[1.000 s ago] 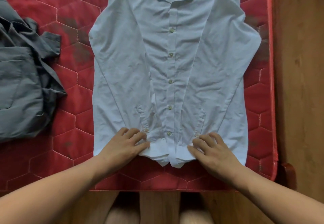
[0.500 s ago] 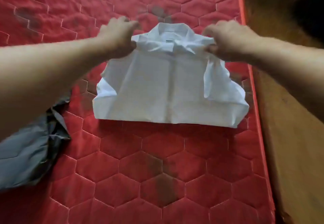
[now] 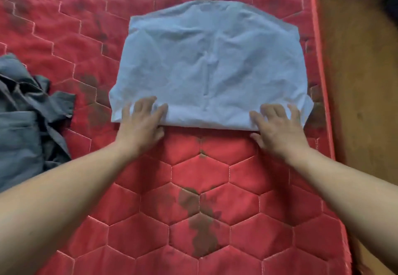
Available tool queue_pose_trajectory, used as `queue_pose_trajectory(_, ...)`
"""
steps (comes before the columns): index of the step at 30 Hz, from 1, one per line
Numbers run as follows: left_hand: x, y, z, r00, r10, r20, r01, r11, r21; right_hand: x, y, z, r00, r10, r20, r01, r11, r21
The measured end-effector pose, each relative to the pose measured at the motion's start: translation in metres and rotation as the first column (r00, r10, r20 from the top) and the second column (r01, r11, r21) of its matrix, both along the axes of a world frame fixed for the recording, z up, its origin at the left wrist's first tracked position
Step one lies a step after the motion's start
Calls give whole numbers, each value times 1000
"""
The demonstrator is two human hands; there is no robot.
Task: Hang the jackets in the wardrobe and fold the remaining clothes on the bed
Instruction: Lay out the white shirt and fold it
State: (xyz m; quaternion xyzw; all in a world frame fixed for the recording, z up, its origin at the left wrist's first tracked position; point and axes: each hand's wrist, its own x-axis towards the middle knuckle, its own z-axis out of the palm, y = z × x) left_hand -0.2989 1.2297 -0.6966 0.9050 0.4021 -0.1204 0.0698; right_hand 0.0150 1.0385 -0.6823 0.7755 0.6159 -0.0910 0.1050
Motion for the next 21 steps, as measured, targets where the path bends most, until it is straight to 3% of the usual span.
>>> queue_pose_trajectory(2,13,1,-2,993,-112,41,110,992,61,-3,9,-5,997,66,49,-68,997,48)
queue_pose_trajectory(5,25,5,6,995,-97,-5,97,995,6,-6,19,1,1000,30,1,-30,999,-17)
queue_pose_trajectory(8,14,-15,17,991,-101,-88,90,989,-120,-15,-1,12,998,46,-31,-50,989,-139)
queue_pose_trajectory(11,-20,-68,24,964,-185,-190,117,940,-321,-46,-50,23,984,82,-158,-132,932,-338)
queue_pose_trajectory(13,-43,-103,31,966,-203,-158,127,910,-394,-67,-84,26,966,73,-246,-174,893,-416)
queue_pose_trajectory(16,-68,-122,31,992,-127,5,121,933,-339,-72,-113,25,965,1,-262,-80,954,-290)
queue_pose_trajectory(18,-76,-122,28,991,-133,4,130,964,-230,-70,-121,19,978,-20,-210,-16,986,-167)
queue_pose_trajectory(21,-73,-121,21,983,-181,-13,175,965,-198,-74,-122,7,991,61,-117,-90,961,-260)
